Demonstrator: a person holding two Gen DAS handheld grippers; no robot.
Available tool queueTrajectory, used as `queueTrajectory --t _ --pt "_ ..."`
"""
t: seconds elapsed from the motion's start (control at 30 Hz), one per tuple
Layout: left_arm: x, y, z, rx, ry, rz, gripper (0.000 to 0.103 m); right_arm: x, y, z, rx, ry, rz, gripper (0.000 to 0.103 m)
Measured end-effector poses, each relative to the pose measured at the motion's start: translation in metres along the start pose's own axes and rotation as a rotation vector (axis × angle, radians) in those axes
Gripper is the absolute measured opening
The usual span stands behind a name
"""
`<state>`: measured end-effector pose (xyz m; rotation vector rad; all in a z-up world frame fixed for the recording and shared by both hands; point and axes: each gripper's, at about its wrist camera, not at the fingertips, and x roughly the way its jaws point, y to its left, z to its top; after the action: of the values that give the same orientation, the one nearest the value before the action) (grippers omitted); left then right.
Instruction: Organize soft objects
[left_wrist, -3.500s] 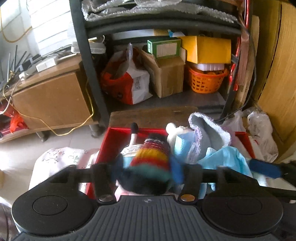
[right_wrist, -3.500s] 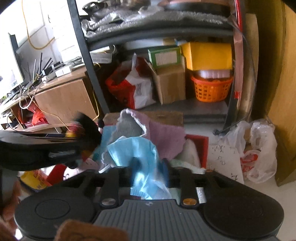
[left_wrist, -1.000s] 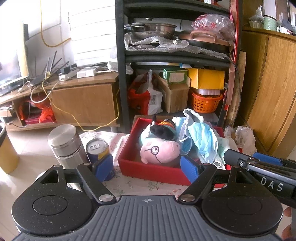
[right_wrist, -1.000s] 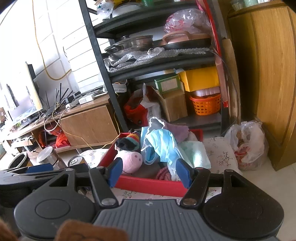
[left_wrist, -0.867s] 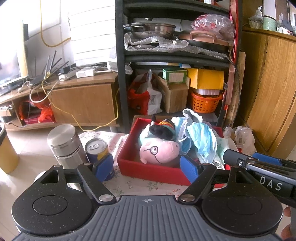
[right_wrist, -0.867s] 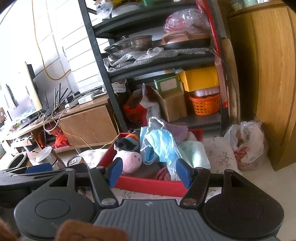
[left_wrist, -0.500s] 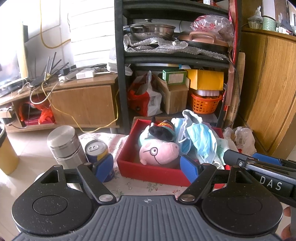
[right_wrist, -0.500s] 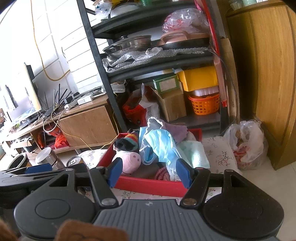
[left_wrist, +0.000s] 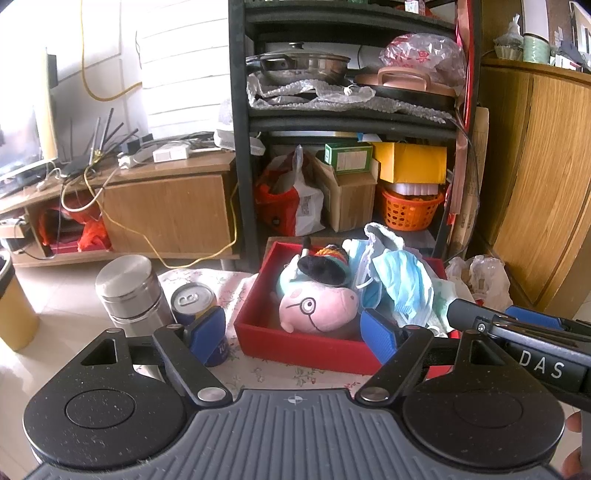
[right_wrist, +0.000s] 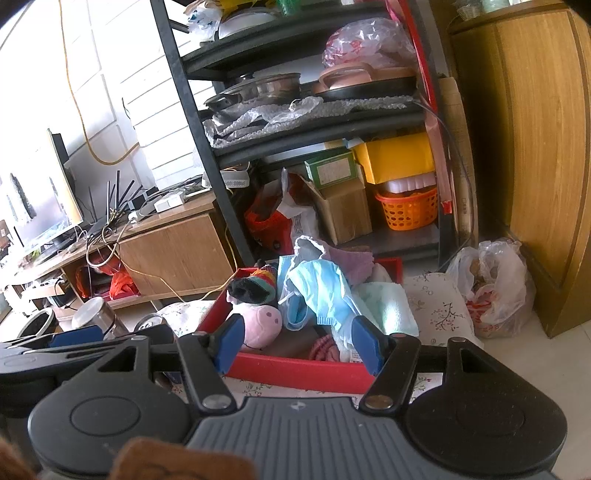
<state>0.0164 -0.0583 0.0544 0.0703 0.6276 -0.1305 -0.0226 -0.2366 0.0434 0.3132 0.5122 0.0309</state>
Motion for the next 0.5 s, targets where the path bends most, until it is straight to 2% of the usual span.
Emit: queueTrajectory --t 0.5 --pt "0.0002 0.0012 -0.0008 0.006 -0.010 0.007 0.080 -0.0004 -0.0001 0.0002 0.000 -0.003 0.000 0.036"
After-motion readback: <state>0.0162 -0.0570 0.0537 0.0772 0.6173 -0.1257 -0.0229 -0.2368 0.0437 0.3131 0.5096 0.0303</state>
